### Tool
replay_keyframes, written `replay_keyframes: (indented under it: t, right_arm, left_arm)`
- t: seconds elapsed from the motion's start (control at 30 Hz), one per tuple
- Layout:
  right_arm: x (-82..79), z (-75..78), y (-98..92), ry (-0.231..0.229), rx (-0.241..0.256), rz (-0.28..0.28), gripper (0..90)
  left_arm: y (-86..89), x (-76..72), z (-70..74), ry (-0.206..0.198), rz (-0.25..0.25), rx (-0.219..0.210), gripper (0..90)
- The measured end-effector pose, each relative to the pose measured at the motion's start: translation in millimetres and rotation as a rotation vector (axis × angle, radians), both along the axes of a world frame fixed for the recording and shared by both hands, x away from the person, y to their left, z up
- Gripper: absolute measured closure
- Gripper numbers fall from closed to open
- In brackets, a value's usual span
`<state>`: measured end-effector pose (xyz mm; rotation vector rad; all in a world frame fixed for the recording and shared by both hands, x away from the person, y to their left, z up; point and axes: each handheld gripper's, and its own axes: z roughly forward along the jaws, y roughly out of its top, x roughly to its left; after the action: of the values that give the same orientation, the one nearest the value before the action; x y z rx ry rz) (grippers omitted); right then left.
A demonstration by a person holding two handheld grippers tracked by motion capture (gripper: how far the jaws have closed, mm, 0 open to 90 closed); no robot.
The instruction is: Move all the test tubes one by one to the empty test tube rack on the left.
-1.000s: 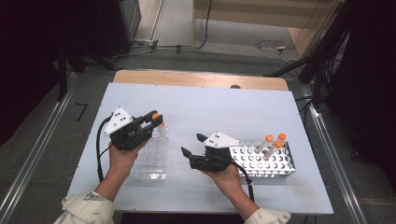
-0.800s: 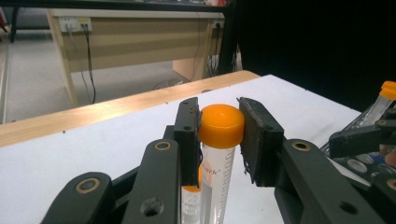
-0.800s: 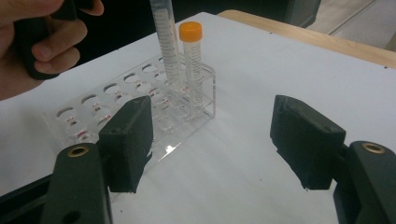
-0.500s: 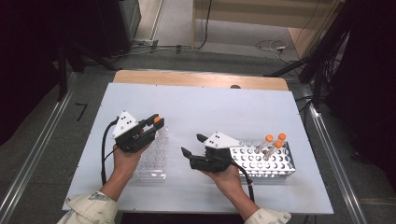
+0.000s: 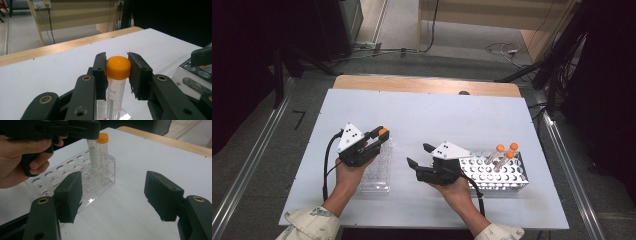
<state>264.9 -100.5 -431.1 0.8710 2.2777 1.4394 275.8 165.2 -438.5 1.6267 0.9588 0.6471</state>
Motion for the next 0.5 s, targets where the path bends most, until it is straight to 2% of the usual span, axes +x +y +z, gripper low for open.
replay_keyframes:
  t: [0.23, 0.5]
  right_arm:
    - [0.0, -0.5, 0.2, 0.001, -0.004, 0.002, 29.5]
    - [0.1, -0.7, 0.1, 0.003, -0.003, 0.000, 29.5]
  left_arm:
    - [1.0, 0.4, -0.1, 0.006, -0.007, -0.002, 66.1]
    - [1.4, 0.9, 0.1, 0.011, -0.029, -0.020, 56.3]
